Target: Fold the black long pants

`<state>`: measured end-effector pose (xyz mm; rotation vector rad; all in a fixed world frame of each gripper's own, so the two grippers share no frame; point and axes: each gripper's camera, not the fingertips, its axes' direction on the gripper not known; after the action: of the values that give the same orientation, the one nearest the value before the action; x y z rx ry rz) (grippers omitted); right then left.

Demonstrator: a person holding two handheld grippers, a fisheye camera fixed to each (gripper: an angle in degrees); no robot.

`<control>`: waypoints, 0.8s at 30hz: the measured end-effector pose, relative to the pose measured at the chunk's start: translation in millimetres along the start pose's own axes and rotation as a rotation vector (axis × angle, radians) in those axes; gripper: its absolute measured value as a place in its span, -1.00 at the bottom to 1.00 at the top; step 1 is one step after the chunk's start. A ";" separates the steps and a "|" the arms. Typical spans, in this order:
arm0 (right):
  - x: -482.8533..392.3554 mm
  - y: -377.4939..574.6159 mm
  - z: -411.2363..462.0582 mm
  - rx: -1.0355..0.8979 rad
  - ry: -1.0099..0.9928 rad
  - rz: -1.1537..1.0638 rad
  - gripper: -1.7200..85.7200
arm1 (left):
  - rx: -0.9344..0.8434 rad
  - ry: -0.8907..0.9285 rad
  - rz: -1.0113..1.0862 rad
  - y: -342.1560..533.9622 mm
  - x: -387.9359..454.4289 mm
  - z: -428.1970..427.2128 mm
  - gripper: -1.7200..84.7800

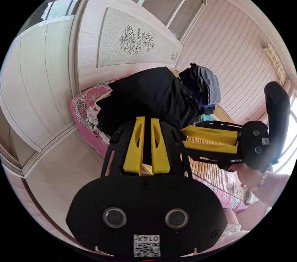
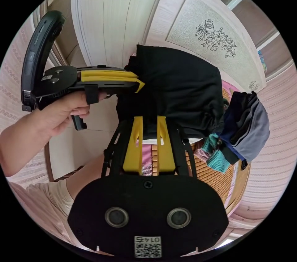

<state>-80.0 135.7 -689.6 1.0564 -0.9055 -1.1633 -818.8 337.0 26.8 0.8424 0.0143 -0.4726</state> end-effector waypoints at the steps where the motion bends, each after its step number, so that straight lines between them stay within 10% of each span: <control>1: 4.8 5.1 -6.3 0.009 0.008 0.011 -0.85 | -0.001 0.011 0.010 -0.3 3.1 -1.8 -0.91; 15: 123.9 191.7 -222.4 0.613 -0.080 0.409 -0.93 | 0.396 0.263 0.575 -37.6 288.1 -158.5 -0.97; 24: 162.9 407.9 -268.1 0.675 0.033 0.746 -0.94 | 0.238 0.533 0.826 79.2 515.0 -100.2 -0.92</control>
<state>310.4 48.6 -365.8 1.0958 -1.5488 -0.2054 -307.4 249.8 -85.0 1.0998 0.0984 0.5415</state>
